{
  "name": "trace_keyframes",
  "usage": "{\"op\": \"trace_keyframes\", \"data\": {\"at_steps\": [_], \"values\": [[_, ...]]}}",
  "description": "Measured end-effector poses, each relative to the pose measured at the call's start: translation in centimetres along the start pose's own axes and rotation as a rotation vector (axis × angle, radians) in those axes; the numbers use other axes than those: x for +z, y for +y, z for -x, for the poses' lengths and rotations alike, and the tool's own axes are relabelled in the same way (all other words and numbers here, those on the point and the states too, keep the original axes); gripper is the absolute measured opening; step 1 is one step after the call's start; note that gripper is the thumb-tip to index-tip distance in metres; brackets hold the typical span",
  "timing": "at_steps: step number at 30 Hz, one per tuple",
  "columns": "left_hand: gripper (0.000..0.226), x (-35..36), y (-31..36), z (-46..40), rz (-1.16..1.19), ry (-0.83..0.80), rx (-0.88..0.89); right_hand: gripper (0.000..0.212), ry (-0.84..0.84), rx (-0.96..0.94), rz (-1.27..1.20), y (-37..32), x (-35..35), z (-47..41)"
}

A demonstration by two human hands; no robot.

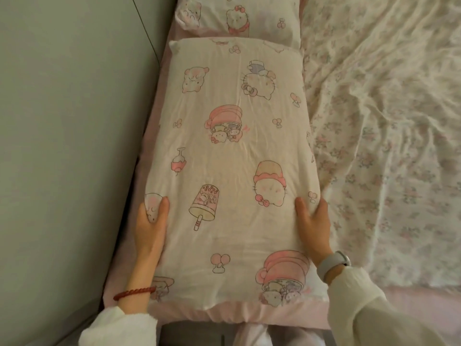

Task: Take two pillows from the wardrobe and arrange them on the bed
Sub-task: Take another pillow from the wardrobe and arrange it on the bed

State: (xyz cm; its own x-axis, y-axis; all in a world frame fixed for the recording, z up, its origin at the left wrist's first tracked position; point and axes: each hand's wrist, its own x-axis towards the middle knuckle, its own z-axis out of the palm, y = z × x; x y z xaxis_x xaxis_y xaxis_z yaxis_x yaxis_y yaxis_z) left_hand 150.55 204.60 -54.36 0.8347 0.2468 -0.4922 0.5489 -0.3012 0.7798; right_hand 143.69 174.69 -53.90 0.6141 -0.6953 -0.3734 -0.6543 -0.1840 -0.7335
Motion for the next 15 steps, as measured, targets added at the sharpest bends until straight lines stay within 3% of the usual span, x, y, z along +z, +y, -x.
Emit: {"op": "trace_keyframes", "data": {"at_steps": [5,8,11,13,15], "values": [[0.068,0.9,-3.2,-0.4,-0.296,-0.109,-0.210,0.059,-0.263,0.292,0.202,4.2,-1.2,0.2],[0.079,0.9,-2.1,-2.0,-0.339,-0.011,-0.044,0.067,-0.159,0.150,0.204,3.8,-0.9,0.2],[0.081,1.7,0.2,-4.0,-0.165,-0.099,-0.016,0.074,-0.175,0.045,0.057,1.1,-0.1,-1.6],[0.088,2.6,1.8,-5.3,-0.009,-0.172,-0.143,0.078,-0.260,0.099,-0.094,-0.4,0.6,-3.4],[0.078,3.5,3.4,-6.4,0.034,-0.181,-0.164,0.067,-0.267,0.151,-0.109,-1.5,1.5,-4.4]]}}
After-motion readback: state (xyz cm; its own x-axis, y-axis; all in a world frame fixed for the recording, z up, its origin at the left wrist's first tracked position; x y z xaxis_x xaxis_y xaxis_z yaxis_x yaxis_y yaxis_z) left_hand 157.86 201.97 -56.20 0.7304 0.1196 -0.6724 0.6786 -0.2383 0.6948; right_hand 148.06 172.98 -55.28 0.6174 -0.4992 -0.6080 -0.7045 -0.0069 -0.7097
